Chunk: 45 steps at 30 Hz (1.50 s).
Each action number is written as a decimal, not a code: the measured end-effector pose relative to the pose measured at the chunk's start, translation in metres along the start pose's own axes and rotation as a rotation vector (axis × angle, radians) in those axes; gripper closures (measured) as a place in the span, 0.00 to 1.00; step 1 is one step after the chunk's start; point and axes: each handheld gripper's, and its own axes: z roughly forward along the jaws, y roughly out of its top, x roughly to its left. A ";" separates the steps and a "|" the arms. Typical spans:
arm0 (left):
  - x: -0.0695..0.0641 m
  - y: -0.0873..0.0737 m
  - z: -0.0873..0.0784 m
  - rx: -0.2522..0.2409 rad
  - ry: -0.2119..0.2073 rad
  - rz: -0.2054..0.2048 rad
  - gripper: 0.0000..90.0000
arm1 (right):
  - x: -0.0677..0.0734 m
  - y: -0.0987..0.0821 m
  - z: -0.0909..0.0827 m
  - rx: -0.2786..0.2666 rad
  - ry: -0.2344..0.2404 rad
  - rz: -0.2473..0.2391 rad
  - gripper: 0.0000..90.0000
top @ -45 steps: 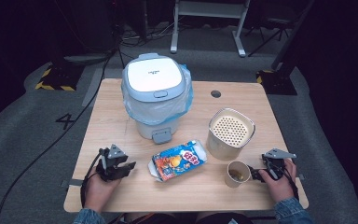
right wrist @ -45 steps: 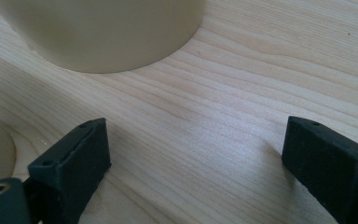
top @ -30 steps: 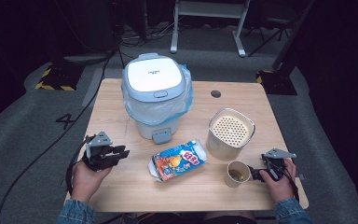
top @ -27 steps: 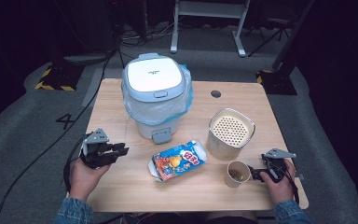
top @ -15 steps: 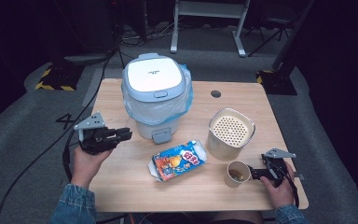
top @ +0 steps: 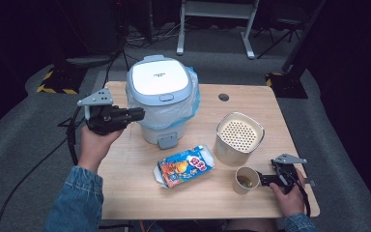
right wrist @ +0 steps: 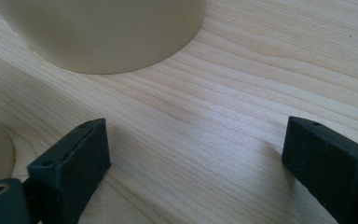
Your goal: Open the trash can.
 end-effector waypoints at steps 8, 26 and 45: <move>0.006 0.032 0.016 0.050 0.010 0.026 0.91 | 0.000 0.000 0.000 0.000 0.000 0.000 0.09; 0.017 0.051 0.063 0.121 0.012 -0.012 1.00 | 0.000 0.000 0.000 0.000 -0.001 -0.001 0.09; 0.008 0.056 0.073 0.167 0.108 0.032 1.00 | 0.000 0.000 0.000 0.000 -0.001 0.000 0.09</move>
